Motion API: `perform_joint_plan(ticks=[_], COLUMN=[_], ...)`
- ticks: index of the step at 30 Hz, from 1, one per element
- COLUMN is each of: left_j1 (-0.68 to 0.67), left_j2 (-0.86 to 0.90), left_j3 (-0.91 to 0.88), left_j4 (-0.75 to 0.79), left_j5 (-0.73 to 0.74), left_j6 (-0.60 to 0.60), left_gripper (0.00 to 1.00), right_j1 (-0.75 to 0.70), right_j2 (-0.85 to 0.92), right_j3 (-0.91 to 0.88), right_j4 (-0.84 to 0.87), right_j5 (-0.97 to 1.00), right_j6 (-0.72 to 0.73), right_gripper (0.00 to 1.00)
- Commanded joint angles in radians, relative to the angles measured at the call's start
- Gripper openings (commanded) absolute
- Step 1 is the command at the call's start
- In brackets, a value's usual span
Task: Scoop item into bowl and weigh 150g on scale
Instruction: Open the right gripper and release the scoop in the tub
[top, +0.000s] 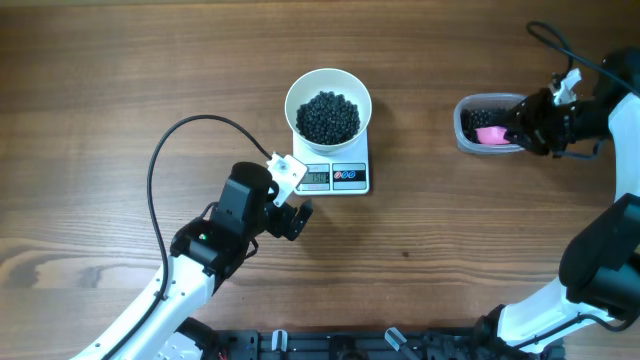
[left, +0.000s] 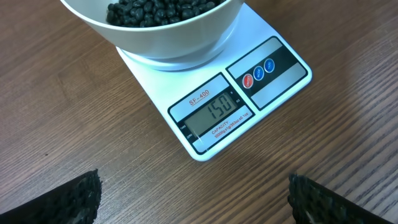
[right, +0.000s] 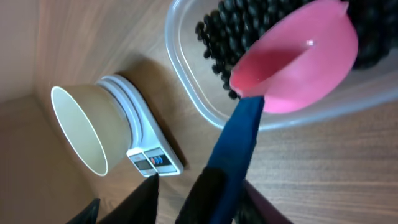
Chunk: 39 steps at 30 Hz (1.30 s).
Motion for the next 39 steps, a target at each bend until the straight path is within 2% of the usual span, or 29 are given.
perform_joint_plan(ticks=[1, 3, 5, 9, 15, 16, 27, 31, 33, 35, 39], left_j1=[0.009, 0.009, 0.009, 0.009, 0.009, 0.009, 0.009, 0.009, 0.009, 0.009, 0.009], left_j2=[0.000, 0.000, 0.000, 0.000, 0.000, 0.000, 0.000, 0.000, 0.000, 0.000, 0.000], left_j3=[-0.003, -0.003, -0.003, -0.003, -0.003, -0.003, -0.003, -0.003, -0.003, -0.003, -0.003], left_j4=[0.000, 0.000, 0.000, 0.000, 0.000, 0.000, 0.000, 0.000, 0.000, 0.000, 0.000], left_j5=[-0.006, -0.006, -0.006, -0.006, -0.006, -0.006, -0.006, -0.006, -0.006, -0.006, -0.006], left_j6=[0.005, 0.005, 0.005, 0.005, 0.005, 0.005, 0.005, 0.005, 0.005, 0.005, 0.005], left_gripper=[1.00, 1.00, 1.00, 1.00, 1.00, 1.00, 1.00, 1.00, 1.00, 1.00, 1.00], right_j1=[-0.008, -0.008, -0.008, -0.008, -0.021, -0.021, -0.021, -0.021, -0.021, -0.021, -0.021], right_j2=[0.017, 0.016, 0.012, -0.019, -0.110, -0.130, -0.443, -0.552, -0.599, -0.626, -0.649], right_j3=[-0.003, -0.002, -0.002, -0.001, 0.034, 0.039, 0.146, 0.149, 0.149, 0.149, 0.149], right_j4=[-0.043, -0.070, -0.094, -0.123, -0.141, -0.141, -0.117, -0.058, -0.042, -0.091, -0.172], right_j5=[-0.008, -0.006, 0.011, 0.084, 0.120, 0.120, 0.179, 0.179, 0.180, 0.218, 0.265], right_j6=[0.008, -0.018, -0.026, -0.027, -0.053, -0.066, -0.063, 0.047, 0.170, 0.109, 0.103], right_gripper=[0.57, 0.73, 0.84, 0.93, 0.96, 0.99, 1.00, 1.00, 1.00, 1.00, 1.00])
